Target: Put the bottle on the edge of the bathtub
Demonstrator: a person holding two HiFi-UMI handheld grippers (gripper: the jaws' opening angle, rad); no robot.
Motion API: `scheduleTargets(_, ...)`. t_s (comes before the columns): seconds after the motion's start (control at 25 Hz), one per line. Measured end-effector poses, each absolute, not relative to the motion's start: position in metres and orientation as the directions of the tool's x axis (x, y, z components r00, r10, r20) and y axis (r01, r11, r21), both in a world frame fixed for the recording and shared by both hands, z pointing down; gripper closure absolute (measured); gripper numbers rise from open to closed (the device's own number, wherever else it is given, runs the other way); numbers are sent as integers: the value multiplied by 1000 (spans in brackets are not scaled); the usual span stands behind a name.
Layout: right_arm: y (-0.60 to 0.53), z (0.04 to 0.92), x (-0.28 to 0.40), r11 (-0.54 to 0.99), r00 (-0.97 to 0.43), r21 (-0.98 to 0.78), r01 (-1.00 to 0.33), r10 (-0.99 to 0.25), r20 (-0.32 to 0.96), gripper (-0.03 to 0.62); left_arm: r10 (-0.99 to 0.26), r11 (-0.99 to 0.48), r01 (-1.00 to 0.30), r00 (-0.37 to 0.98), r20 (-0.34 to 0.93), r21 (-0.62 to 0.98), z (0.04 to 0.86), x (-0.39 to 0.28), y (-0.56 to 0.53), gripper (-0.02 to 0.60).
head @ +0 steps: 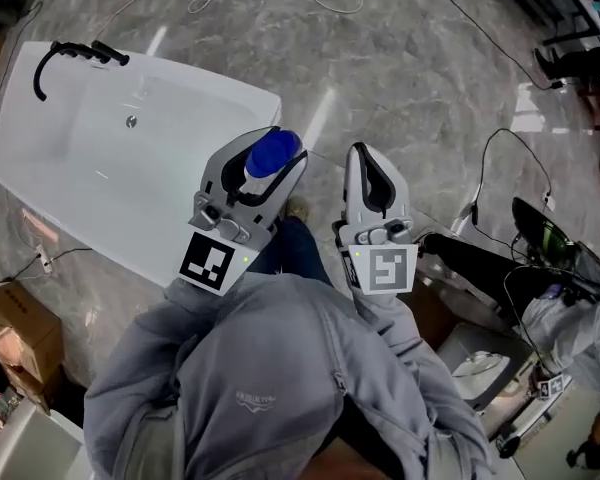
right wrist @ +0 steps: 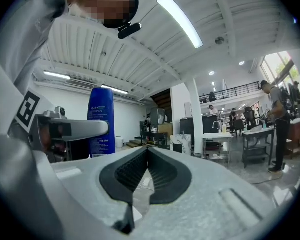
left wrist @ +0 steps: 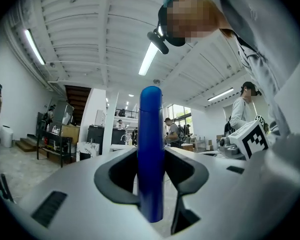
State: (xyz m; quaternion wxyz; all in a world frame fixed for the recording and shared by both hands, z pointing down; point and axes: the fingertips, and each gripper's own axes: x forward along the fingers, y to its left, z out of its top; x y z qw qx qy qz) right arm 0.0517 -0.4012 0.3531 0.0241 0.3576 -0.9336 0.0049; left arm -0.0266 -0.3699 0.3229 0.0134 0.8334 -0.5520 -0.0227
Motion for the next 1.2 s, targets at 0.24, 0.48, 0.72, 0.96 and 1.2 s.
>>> scheduleTargets(0.24,-414,380,12,785,-784,-2,-619,-618,66,591,-937,-349,-936,350,1,51,356,-62,-383,425)
scheduleTargets(0.48,-430,411,-17,815,-813,0,-579,-578,72,591,-943,-334,-942,334,-6,38,385,-88,-404,425)
scheduleTargets(0.72,-428,441,-28,836,-835,-8,-549,-548,50,591,-947,-322,-947,322,-20,1,411,-97,-411,425)
scheduleTargets(0.96,-436,478,-47,848,-847,-6,-529,-528,58,591,-954,-300,-954,299,-17,19,450,-118,-420,425)
scheduleTargets(1.2,-447,516,-54,848,-846,1,-529,-528,72,591,-954,-301,-953,300,-11,25,488,-126,-429,425)
